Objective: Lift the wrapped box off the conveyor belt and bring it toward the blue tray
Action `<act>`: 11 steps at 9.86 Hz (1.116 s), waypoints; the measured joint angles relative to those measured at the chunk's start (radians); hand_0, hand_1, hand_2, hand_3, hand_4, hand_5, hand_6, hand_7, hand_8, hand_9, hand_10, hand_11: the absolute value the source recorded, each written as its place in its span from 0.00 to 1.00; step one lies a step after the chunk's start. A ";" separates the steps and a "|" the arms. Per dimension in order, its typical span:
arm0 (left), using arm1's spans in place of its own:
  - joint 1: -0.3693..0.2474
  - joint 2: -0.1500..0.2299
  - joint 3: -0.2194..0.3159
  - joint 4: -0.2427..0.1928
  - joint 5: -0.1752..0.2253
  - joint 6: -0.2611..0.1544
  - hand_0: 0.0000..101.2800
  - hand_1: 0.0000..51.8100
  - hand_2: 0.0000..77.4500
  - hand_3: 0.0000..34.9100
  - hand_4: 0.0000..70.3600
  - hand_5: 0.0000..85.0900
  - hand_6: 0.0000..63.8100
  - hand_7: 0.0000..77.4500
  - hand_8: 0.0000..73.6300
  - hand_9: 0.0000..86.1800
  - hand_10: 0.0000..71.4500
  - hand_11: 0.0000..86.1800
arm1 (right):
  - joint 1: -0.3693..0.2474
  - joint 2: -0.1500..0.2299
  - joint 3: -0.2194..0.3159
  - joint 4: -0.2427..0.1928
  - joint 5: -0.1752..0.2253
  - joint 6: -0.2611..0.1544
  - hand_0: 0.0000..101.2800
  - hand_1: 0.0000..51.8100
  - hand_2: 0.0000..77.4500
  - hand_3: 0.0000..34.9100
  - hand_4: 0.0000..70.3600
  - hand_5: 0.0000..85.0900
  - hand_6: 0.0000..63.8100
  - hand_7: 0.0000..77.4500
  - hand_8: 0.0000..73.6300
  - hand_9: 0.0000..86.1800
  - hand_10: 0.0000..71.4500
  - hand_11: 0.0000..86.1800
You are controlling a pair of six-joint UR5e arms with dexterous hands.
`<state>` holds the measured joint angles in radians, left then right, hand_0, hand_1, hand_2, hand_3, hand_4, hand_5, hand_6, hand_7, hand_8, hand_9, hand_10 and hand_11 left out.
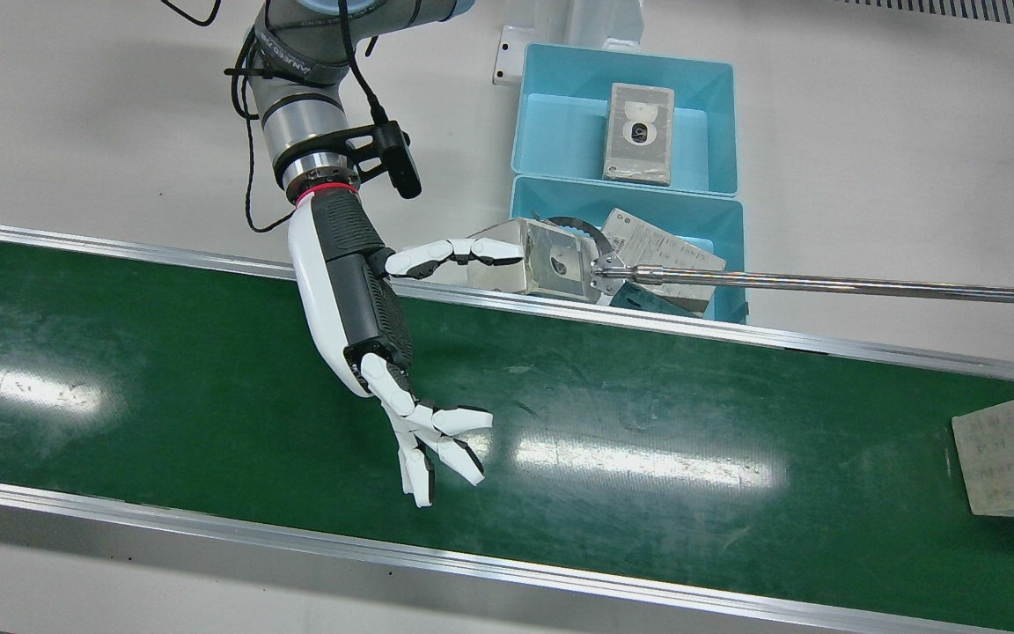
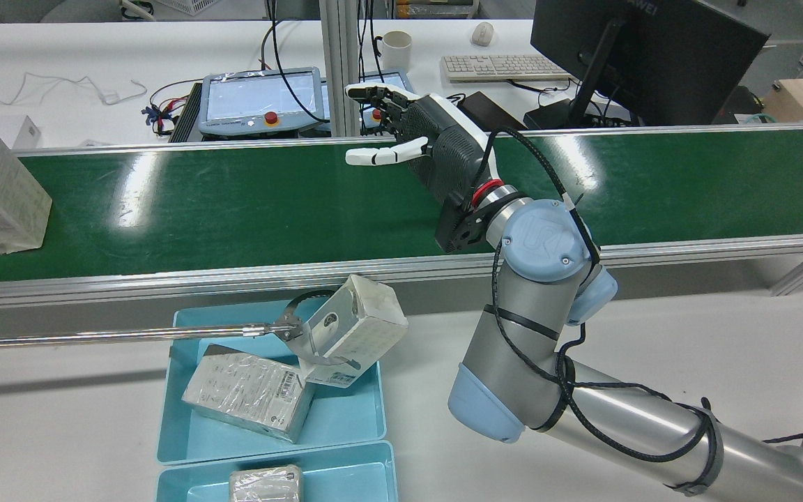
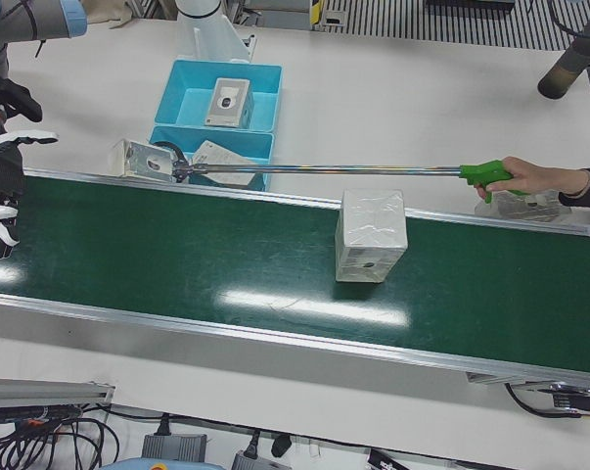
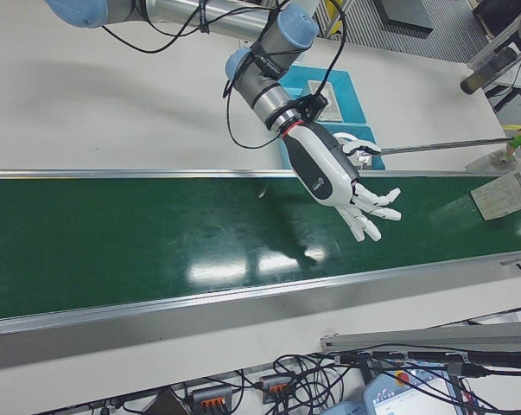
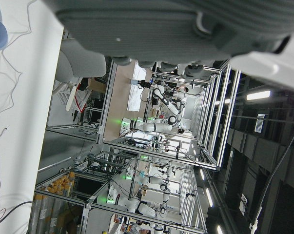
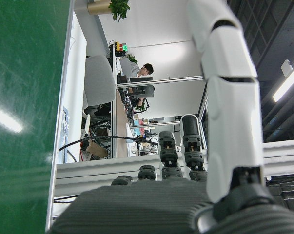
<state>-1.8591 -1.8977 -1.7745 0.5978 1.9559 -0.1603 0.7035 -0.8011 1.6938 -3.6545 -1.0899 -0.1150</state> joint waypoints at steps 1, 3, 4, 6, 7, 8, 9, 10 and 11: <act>0.000 0.000 0.000 0.000 0.000 0.000 0.00 0.00 0.01 0.00 0.00 0.01 0.01 0.01 0.01 0.00 0.01 0.01 | 0.000 0.000 -0.021 0.017 -0.003 0.001 0.49 0.33 0.15 0.00 0.20 0.31 0.13 0.08 0.00 0.04 0.00 0.01; 0.000 0.000 0.000 0.000 0.000 0.000 0.00 0.00 0.01 0.00 0.00 0.01 0.01 0.01 0.01 0.00 0.01 0.01 | 0.000 -0.007 -0.059 0.064 -0.019 0.002 0.49 0.29 0.14 0.00 0.17 0.29 0.09 0.08 0.03 0.03 0.00 0.01; 0.000 0.000 0.000 0.000 0.000 0.000 0.00 0.00 0.01 0.00 0.00 0.01 0.01 0.01 0.01 0.00 0.01 0.01 | -0.001 -0.008 -0.072 0.084 -0.030 0.002 0.49 0.29 0.14 0.00 0.17 0.29 0.09 0.08 0.03 0.03 0.00 0.01; 0.000 0.000 0.000 0.000 0.000 0.000 0.00 0.00 0.01 0.00 0.00 0.01 0.01 0.00 0.01 0.01 0.01 0.01 | -0.003 -0.004 -0.085 0.102 -0.048 -0.001 0.49 0.33 0.15 0.00 0.17 0.29 0.09 0.08 0.02 0.03 0.00 0.01; 0.000 0.000 0.000 0.000 0.000 0.000 0.00 0.00 0.01 0.00 0.00 0.01 0.01 0.00 0.01 0.01 0.01 0.01 | -0.003 -0.004 -0.091 0.110 -0.053 -0.002 0.49 0.33 0.17 0.00 0.19 0.31 0.09 0.08 0.02 0.04 0.00 0.01; 0.000 0.000 0.000 0.000 0.000 0.000 0.00 0.00 0.01 0.00 0.00 0.01 0.01 0.00 0.01 0.01 0.01 0.01 | -0.004 -0.004 -0.096 0.120 -0.054 -0.002 0.49 0.33 0.17 0.00 0.19 0.33 0.09 0.10 0.02 0.04 0.00 0.01; 0.000 0.000 0.000 0.000 0.000 0.000 0.00 0.00 0.01 0.00 0.00 0.01 0.01 0.00 0.01 0.01 0.01 0.01 | -0.004 -0.005 -0.099 0.130 -0.055 -0.003 0.49 0.33 0.16 0.00 0.19 0.33 0.09 0.10 0.02 0.04 0.00 0.01; 0.000 0.000 0.000 0.000 0.000 0.000 0.00 0.00 0.01 0.00 0.00 0.01 0.01 0.00 0.01 0.01 0.00 0.01 | -0.004 -0.007 -0.100 0.136 -0.055 -0.003 0.49 0.33 0.16 0.00 0.19 0.33 0.09 0.10 0.02 0.04 0.00 0.01; 0.000 0.000 0.000 0.000 0.000 0.000 0.00 0.00 0.01 0.00 0.00 0.01 0.01 0.01 0.01 0.01 0.01 0.01 | -0.004 -0.011 -0.101 0.143 -0.052 -0.002 0.49 0.33 0.17 0.00 0.15 0.31 0.09 0.10 0.02 0.04 0.00 0.01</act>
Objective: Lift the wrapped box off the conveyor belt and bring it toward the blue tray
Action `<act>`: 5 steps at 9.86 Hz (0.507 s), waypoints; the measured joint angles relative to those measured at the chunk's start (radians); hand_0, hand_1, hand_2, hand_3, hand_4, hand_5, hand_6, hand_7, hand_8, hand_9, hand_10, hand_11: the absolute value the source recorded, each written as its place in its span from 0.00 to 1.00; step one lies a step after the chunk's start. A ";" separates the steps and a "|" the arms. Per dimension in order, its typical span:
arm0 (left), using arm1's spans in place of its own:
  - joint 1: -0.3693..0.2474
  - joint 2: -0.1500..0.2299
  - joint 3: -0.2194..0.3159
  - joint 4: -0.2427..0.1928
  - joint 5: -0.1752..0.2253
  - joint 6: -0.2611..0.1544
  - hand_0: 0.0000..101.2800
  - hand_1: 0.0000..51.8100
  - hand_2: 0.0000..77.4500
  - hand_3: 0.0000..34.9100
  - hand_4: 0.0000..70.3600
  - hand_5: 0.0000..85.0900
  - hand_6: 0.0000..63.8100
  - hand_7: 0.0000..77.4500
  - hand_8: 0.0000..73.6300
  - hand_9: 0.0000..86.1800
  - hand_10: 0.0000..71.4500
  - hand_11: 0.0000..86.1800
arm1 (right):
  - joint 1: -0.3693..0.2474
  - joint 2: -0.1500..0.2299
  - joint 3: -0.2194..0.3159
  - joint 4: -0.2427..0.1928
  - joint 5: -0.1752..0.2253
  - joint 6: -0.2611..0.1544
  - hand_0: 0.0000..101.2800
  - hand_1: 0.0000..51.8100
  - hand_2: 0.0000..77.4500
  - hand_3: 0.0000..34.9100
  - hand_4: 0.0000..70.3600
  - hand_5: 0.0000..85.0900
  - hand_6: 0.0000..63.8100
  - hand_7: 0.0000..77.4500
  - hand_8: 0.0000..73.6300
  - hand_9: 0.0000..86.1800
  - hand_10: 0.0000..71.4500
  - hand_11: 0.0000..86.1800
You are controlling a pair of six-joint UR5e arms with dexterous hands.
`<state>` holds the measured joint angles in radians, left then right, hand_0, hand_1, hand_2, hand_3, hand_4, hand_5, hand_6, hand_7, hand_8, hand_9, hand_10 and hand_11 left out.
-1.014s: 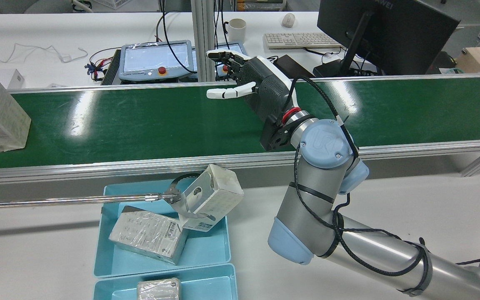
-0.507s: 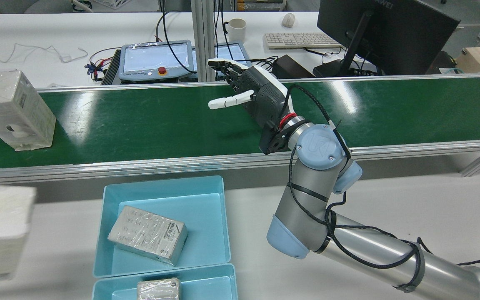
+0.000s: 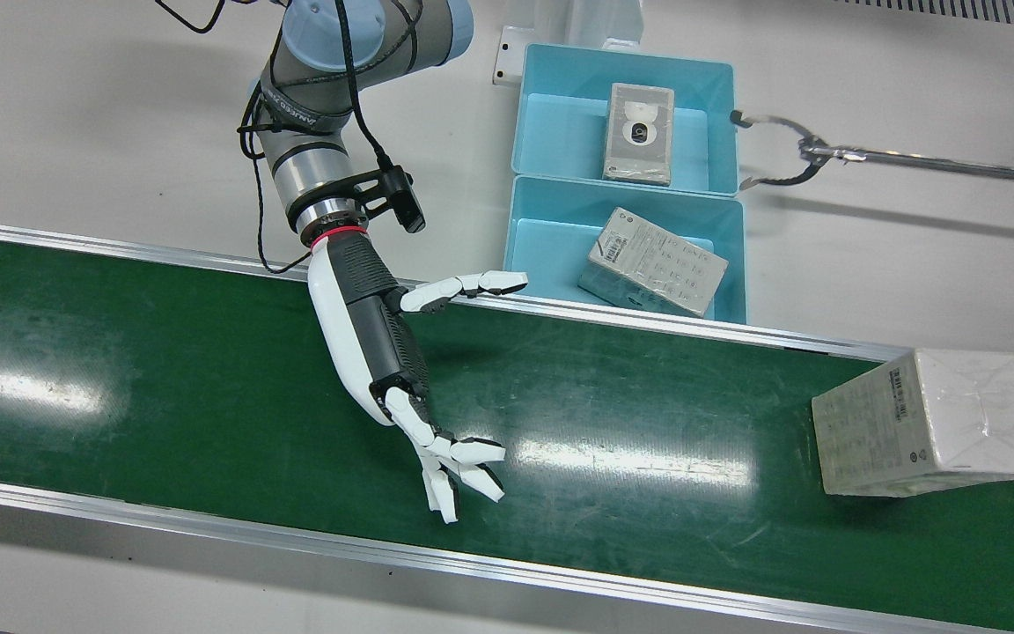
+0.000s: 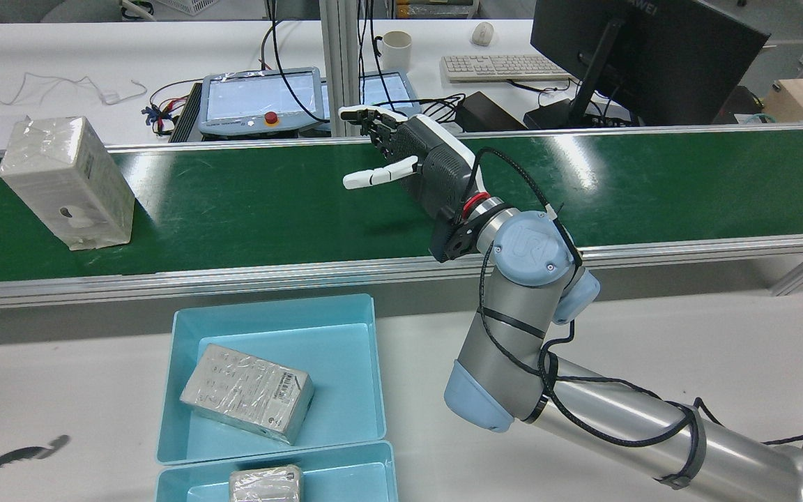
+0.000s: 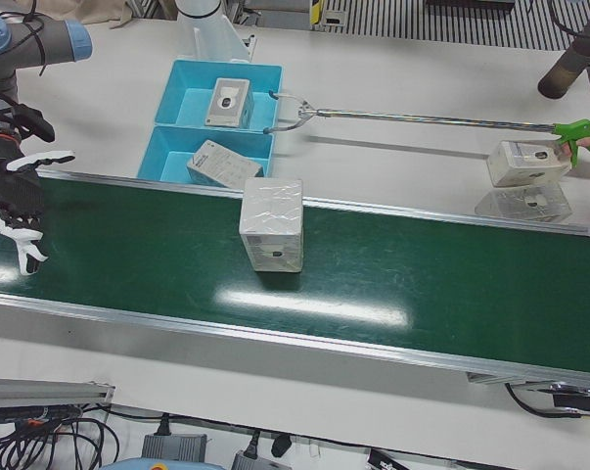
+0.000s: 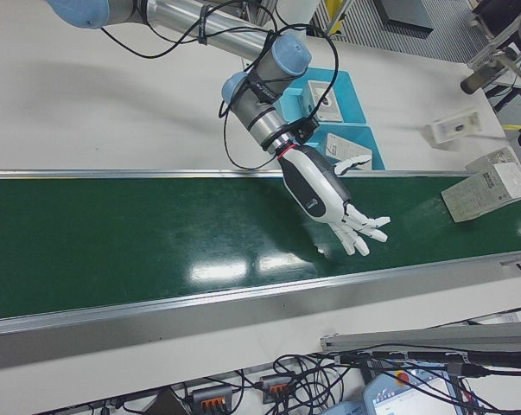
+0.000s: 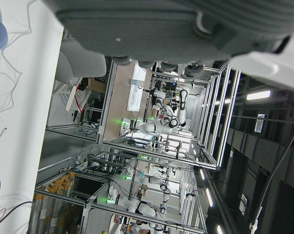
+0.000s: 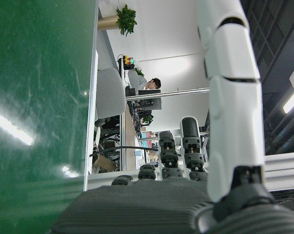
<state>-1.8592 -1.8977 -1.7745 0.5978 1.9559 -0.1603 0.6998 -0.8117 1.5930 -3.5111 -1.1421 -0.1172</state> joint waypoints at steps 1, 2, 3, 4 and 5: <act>0.000 0.000 0.000 0.000 0.000 0.000 0.00 0.00 0.01 0.00 0.00 0.01 0.01 0.00 0.01 0.01 0.01 0.01 | 0.000 -0.006 0.000 0.011 0.004 0.000 0.49 0.33 0.16 0.00 0.15 0.31 0.09 0.10 0.02 0.04 0.00 0.01; 0.000 0.000 0.000 0.000 0.000 0.000 0.00 0.00 0.01 0.00 0.00 0.01 0.01 0.00 0.01 0.01 0.01 0.01 | -0.002 -0.012 -0.001 0.022 0.007 0.000 0.49 0.33 0.16 0.00 0.15 0.31 0.09 0.10 0.02 0.04 0.00 0.01; 0.000 0.000 0.000 0.000 0.000 0.000 0.00 0.00 0.01 0.00 0.00 0.01 0.01 0.00 0.01 0.00 0.01 0.01 | -0.005 -0.015 -0.001 0.028 0.009 0.000 0.49 0.33 0.17 0.00 0.15 0.31 0.09 0.10 0.02 0.04 0.00 0.01; 0.000 0.000 0.000 0.000 0.000 0.000 0.00 0.00 0.01 0.00 0.00 0.01 0.01 0.00 0.01 0.00 0.01 0.01 | -0.008 -0.017 -0.001 0.031 0.010 0.000 0.49 0.33 0.17 0.00 0.15 0.31 0.09 0.10 0.02 0.04 0.00 0.01; 0.000 0.000 0.000 0.000 0.000 0.000 0.00 0.00 0.01 0.00 0.00 0.01 0.01 0.00 0.01 0.00 0.01 0.01 | -0.009 -0.017 -0.001 0.033 0.011 0.001 0.49 0.33 0.17 0.00 0.15 0.31 0.09 0.10 0.02 0.04 0.00 0.01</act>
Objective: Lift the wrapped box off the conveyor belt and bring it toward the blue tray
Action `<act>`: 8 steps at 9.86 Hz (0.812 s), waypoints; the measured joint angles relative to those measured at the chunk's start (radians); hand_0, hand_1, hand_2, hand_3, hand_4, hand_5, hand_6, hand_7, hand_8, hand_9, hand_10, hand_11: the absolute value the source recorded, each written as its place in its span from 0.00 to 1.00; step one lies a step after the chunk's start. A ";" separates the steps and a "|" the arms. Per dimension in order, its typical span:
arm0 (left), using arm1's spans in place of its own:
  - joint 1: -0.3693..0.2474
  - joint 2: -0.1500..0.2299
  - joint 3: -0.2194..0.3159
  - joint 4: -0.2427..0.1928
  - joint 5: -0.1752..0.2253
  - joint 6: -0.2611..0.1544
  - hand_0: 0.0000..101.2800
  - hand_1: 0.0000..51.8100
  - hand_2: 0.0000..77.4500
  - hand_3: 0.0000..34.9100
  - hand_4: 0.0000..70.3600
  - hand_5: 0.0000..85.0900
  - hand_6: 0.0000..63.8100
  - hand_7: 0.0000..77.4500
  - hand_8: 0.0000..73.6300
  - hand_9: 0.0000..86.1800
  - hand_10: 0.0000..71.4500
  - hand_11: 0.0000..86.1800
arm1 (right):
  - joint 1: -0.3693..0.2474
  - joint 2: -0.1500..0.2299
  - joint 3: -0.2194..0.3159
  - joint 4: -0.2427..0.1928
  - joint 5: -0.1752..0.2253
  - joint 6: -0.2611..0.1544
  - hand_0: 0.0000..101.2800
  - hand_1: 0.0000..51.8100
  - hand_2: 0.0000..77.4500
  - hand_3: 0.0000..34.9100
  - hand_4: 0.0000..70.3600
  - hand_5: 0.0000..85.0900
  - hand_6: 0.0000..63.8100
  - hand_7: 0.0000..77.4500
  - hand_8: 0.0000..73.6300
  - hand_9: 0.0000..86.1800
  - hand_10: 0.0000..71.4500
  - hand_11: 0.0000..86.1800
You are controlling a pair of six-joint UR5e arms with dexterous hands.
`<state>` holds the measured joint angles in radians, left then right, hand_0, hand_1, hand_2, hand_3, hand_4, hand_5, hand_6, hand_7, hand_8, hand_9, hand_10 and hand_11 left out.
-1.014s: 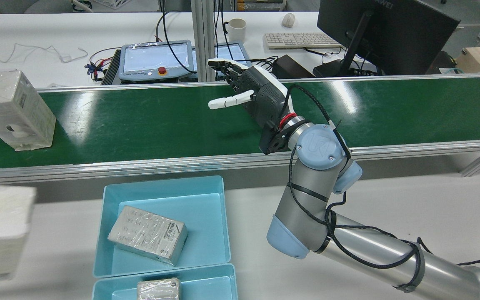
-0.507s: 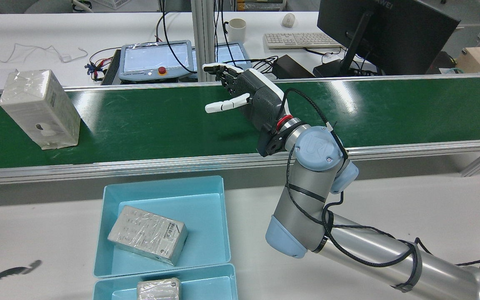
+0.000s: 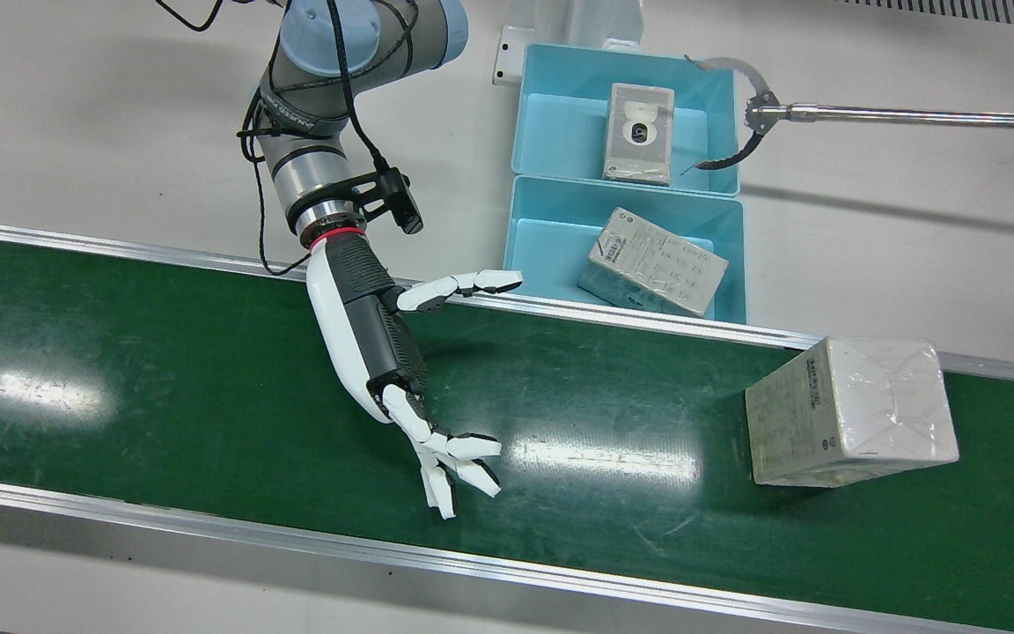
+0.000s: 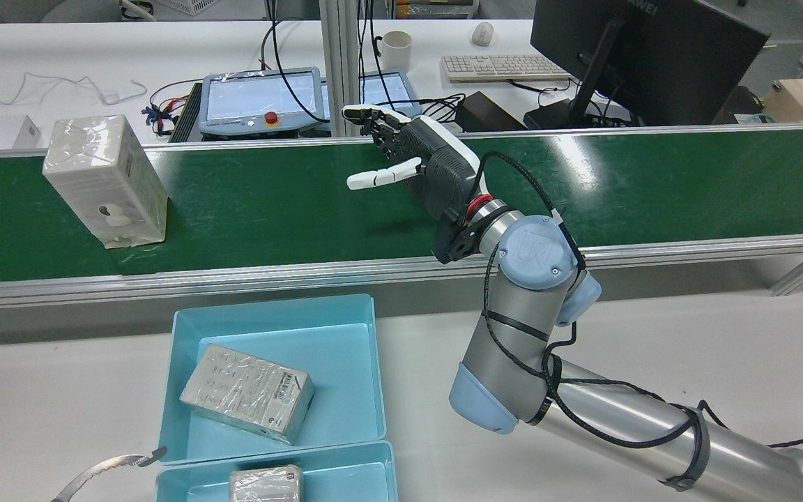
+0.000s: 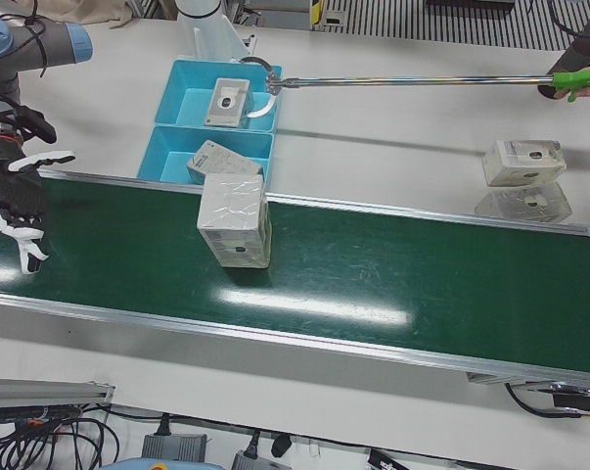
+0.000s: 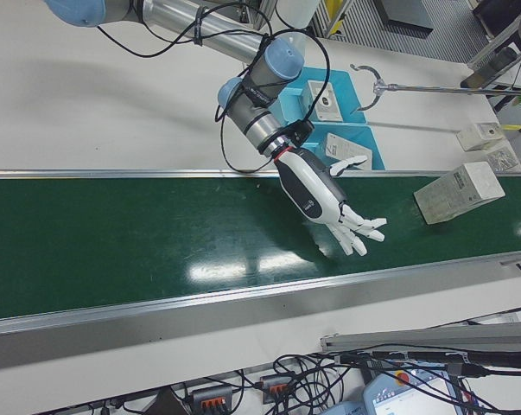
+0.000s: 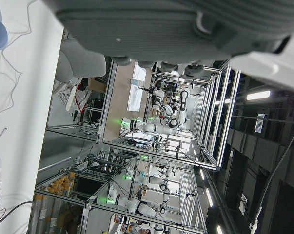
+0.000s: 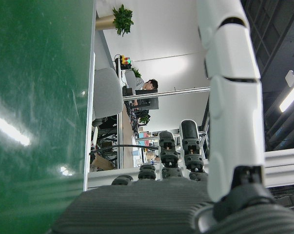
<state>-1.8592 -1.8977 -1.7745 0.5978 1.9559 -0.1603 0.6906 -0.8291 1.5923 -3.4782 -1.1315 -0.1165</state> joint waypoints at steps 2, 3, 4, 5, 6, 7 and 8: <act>0.000 0.000 0.000 0.000 0.000 0.000 0.00 0.00 0.01 0.00 0.00 0.01 0.01 0.01 0.01 0.00 0.01 0.01 | -0.001 -0.001 0.000 0.001 0.000 0.001 0.49 0.33 0.16 0.00 0.16 0.31 0.09 0.10 0.01 0.04 0.00 0.01; 0.000 0.000 0.000 0.000 0.000 0.000 0.00 0.00 0.01 0.00 0.00 0.01 0.01 0.01 0.01 0.01 0.01 0.01 | -0.002 -0.002 -0.001 0.001 0.000 0.001 0.49 0.33 0.16 0.00 0.16 0.31 0.09 0.10 0.01 0.04 0.00 0.01; 0.000 0.000 0.000 0.000 0.000 0.000 0.00 0.00 0.01 0.00 0.00 0.01 0.01 0.01 0.01 0.01 0.01 0.01 | -0.002 -0.004 -0.001 0.001 0.000 0.001 0.49 0.33 0.16 0.00 0.16 0.31 0.09 0.10 0.01 0.04 0.00 0.01; 0.000 0.000 0.000 0.000 0.000 0.000 0.00 0.00 0.01 0.00 0.00 0.01 0.01 0.00 0.01 0.01 0.01 0.01 | -0.002 -0.007 -0.001 0.001 0.001 0.001 0.49 0.33 0.18 0.00 0.16 0.31 0.09 0.10 0.01 0.04 0.00 0.01; 0.000 0.000 0.000 0.000 0.000 0.000 0.00 0.00 0.01 0.00 0.00 0.01 0.01 0.00 0.01 0.01 0.01 0.01 | -0.002 -0.010 -0.001 0.002 0.002 0.002 0.49 0.33 0.18 0.00 0.16 0.32 0.09 0.10 0.01 0.04 0.00 0.01; 0.000 0.000 0.000 0.000 0.000 0.000 0.00 0.00 0.01 0.00 0.00 0.01 0.01 0.00 0.01 0.01 0.01 0.01 | -0.002 -0.013 -0.001 0.002 0.002 0.003 0.49 0.33 0.18 0.00 0.16 0.32 0.09 0.10 0.01 0.04 0.00 0.01; 0.000 0.000 0.000 0.000 0.000 0.000 0.00 0.00 0.01 0.00 0.00 0.01 0.00 0.01 0.01 0.01 0.01 0.01 | -0.002 -0.013 -0.002 0.002 0.002 0.003 0.49 0.33 0.18 0.00 0.16 0.32 0.09 0.10 0.01 0.04 0.00 0.01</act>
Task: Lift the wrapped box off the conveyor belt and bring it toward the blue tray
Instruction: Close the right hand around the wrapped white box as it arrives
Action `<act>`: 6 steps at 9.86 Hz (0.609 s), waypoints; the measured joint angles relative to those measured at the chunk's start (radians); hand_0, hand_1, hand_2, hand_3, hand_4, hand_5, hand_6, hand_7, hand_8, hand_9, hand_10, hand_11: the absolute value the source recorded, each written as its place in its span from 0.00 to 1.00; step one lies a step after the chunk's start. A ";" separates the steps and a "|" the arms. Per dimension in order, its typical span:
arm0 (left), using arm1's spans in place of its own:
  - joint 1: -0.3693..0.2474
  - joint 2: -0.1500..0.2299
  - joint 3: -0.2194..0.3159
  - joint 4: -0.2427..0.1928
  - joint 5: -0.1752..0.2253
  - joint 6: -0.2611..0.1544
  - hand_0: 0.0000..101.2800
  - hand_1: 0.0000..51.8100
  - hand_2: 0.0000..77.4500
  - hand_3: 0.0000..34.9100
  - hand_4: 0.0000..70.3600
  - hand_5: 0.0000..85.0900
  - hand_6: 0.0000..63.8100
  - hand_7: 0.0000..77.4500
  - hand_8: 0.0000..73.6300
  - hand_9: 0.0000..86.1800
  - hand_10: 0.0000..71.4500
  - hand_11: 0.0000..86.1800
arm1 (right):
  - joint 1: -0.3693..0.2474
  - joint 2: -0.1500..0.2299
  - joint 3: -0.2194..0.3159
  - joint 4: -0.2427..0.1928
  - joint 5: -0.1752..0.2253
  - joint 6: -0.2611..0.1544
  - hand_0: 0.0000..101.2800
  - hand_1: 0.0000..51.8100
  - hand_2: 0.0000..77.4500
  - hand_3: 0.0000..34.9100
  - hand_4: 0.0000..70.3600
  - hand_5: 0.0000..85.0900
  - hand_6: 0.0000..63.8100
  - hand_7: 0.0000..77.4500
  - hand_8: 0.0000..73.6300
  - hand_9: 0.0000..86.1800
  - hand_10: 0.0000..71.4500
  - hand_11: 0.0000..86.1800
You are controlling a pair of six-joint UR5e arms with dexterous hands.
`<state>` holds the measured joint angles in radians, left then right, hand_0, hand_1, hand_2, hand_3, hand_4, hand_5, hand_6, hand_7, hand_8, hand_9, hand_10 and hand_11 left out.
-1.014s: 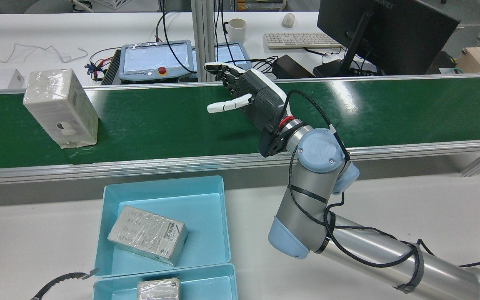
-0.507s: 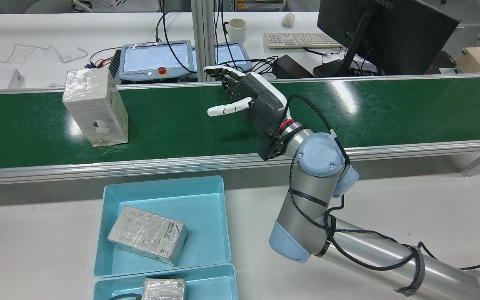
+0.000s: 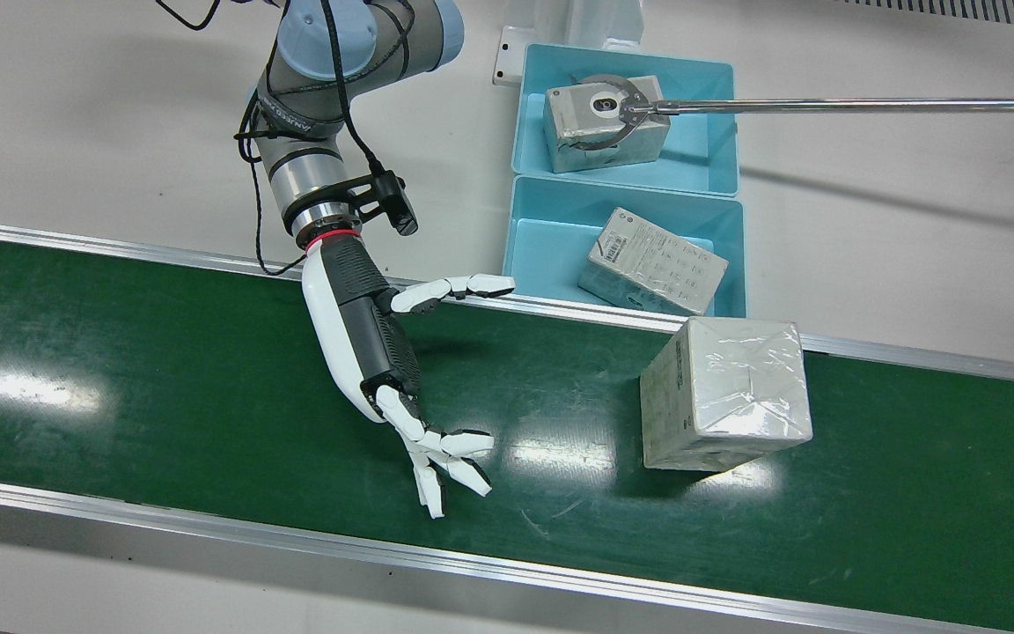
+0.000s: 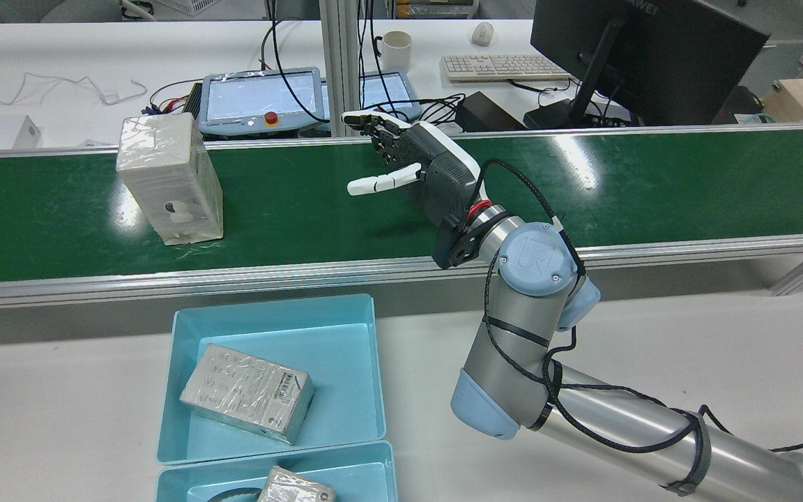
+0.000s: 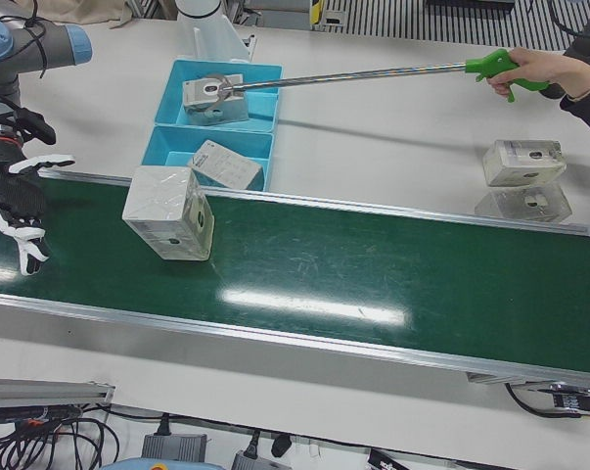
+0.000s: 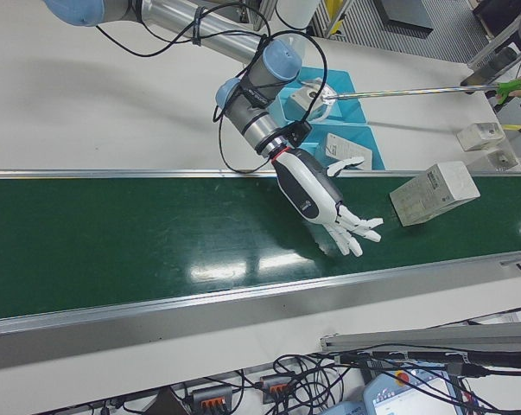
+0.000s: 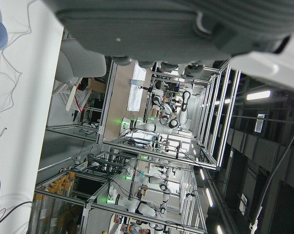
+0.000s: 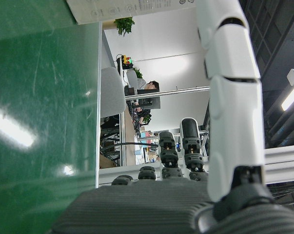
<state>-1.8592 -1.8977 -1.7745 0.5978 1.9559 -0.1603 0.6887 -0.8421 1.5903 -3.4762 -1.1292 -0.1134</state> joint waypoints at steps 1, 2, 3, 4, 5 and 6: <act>0.000 0.000 0.000 0.000 0.000 0.000 0.00 0.00 0.01 0.00 0.00 0.01 0.00 0.01 0.01 0.01 0.01 0.01 | 0.000 0.000 -0.002 0.000 0.001 0.000 0.49 0.33 0.19 0.00 0.18 0.33 0.09 0.10 0.01 0.04 0.00 0.01; 0.000 0.000 0.000 0.000 0.000 0.000 0.00 0.00 0.01 0.00 0.00 0.01 0.01 0.01 0.01 0.00 0.00 0.01 | -0.001 0.000 -0.005 0.000 0.004 0.000 0.49 0.33 0.20 0.00 0.18 0.33 0.10 0.10 0.01 0.04 0.00 0.01; 0.000 0.000 0.000 0.000 0.000 0.000 0.00 0.00 0.01 0.00 0.00 0.01 0.01 0.00 0.01 0.00 0.01 0.01 | -0.002 -0.001 -0.006 0.000 0.006 0.000 0.49 0.33 0.20 0.00 0.18 0.33 0.10 0.10 0.01 0.04 0.00 0.01; 0.000 0.000 0.000 0.000 0.000 0.000 0.00 0.00 0.01 0.00 0.00 0.01 0.01 0.00 0.01 0.00 0.01 0.01 | -0.002 -0.001 -0.006 0.000 0.007 0.000 0.49 0.33 0.20 0.00 0.18 0.33 0.10 0.10 0.01 0.04 0.00 0.01; 0.000 0.000 0.000 0.000 0.000 0.000 0.00 0.00 0.01 0.00 0.00 0.01 0.01 0.00 0.01 0.00 0.01 0.01 | -0.003 -0.001 -0.007 0.000 0.007 0.000 0.49 0.33 0.20 0.00 0.18 0.33 0.10 0.10 0.01 0.04 0.00 0.01; 0.000 0.000 0.000 0.000 0.000 0.000 0.00 0.00 0.01 0.00 0.00 0.01 0.01 0.01 0.01 0.00 0.01 0.01 | -0.003 -0.001 -0.007 0.000 0.008 0.000 0.49 0.33 0.20 0.00 0.18 0.33 0.10 0.10 0.01 0.04 0.00 0.01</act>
<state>-1.8592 -1.8977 -1.7745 0.5978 1.9559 -0.1603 0.6859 -0.8432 1.5833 -3.4760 -1.1216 -0.1139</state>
